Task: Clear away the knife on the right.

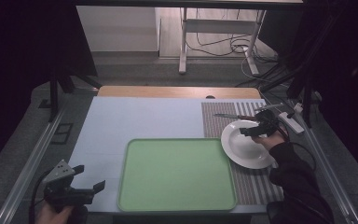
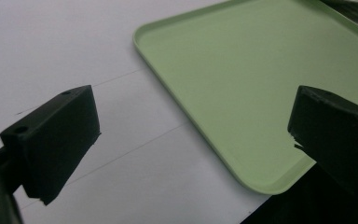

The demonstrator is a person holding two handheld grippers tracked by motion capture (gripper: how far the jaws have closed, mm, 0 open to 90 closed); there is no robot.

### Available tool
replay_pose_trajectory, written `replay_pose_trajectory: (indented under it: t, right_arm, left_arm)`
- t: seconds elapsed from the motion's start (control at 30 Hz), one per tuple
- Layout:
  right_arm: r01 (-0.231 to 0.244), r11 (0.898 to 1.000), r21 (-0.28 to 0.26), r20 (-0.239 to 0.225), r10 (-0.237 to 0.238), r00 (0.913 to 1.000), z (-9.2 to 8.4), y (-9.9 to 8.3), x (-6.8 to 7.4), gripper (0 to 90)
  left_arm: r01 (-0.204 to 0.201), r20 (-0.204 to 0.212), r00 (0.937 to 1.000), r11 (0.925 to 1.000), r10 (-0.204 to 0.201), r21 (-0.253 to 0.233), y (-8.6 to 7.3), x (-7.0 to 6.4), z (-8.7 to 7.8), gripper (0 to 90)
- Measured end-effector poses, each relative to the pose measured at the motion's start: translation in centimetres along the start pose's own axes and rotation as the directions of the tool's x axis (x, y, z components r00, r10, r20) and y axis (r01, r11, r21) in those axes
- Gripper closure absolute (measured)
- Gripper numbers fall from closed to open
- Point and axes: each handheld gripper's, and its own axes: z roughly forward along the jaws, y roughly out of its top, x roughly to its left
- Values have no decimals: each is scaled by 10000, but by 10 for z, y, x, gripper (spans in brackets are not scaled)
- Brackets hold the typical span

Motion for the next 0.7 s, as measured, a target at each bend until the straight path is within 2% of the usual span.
replay_pose_trajectory:
  t: [0.33,0.7]
  right_arm:
    - [-278,9994,208,152,275,9995,20,14,-12,1]
    - [-406,9987,294,290,397,9988,33,25,-22,3]
  left_arm:
    - [3,7,10000,10000,-3,-7,0,0,0,20]
    - [-14,13,10000,10000,14,-5,0,0,0,20]
